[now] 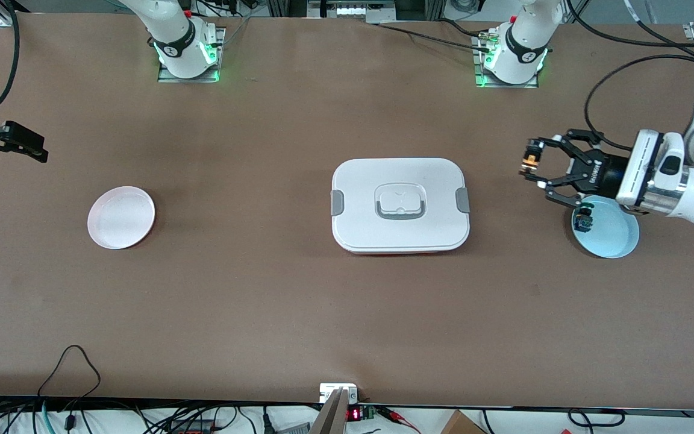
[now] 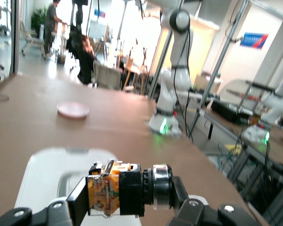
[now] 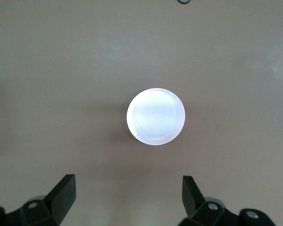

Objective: Transfer orange switch to right arm and place
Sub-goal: 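Lift the orange switch with the left gripper toward the table middle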

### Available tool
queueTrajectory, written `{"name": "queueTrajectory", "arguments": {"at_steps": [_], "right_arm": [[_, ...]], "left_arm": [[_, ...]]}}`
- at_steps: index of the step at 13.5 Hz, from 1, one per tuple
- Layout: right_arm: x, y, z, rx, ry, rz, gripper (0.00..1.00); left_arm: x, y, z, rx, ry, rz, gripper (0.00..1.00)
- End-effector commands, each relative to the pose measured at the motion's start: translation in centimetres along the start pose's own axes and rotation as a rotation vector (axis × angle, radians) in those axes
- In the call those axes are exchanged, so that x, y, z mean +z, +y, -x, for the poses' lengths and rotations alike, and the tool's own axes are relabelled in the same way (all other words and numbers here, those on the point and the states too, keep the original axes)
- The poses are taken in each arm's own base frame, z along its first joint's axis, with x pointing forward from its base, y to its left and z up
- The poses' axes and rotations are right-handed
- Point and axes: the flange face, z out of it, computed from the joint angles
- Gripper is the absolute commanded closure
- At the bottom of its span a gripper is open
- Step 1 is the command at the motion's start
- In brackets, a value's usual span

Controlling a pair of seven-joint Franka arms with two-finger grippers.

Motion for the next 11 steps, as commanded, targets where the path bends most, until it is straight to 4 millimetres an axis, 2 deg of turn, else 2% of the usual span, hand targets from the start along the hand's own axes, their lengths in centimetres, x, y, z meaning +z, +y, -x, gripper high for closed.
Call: {"name": "queueTrajectory", "arguments": {"at_steps": [1, 5, 9, 11], "right_arm": [[-0.1, -0.4, 0.0, -0.001, 0.002, -0.001, 0.0], [-0.2, -0.3, -0.1, 0.002, 0.006, -0.001, 0.0], [-0.3, 0.3, 0.0, 0.016, 0.01, -0.021, 0.0], [1.3, 0.6, -0.9, 0.023, -0.013, -0.03, 0.0]], "left_arm": [[2.3, 1.0, -6.0, -0.009, 0.097, -0.044, 1.0], [7.6, 1.3, -10.5, 0.005, 0.214, -0.143, 1.0], [11.3, 1.1, -11.1, -0.018, 0.257, -0.188, 1.0], [12.1, 1.3, -11.4, -0.021, 0.263, -0.207, 1.0]]}}
